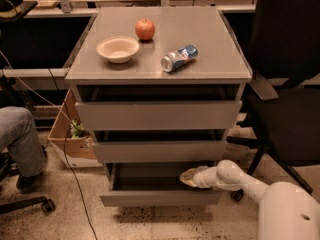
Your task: Open bottom drawer
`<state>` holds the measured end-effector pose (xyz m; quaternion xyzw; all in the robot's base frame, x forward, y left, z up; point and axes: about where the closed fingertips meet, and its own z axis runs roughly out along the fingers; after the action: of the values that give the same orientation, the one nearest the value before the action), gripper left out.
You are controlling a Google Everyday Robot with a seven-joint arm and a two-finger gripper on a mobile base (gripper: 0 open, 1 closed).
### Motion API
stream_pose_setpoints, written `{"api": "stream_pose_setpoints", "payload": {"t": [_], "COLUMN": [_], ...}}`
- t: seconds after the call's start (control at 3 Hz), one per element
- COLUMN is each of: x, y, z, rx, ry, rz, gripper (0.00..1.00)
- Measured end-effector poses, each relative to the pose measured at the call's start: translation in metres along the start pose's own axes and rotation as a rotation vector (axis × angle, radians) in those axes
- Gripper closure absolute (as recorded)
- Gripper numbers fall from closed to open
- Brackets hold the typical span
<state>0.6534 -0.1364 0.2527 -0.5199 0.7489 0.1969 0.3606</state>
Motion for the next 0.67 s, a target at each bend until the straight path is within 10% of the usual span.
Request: {"api": "stream_pose_setpoints", "payload": {"t": [0.67], "x": [0.020], "y": [-0.022], "z": [0.041], "rx": [-0.030], "ry": [0.053], "rz": [0.025], "gripper": [1.00]}}
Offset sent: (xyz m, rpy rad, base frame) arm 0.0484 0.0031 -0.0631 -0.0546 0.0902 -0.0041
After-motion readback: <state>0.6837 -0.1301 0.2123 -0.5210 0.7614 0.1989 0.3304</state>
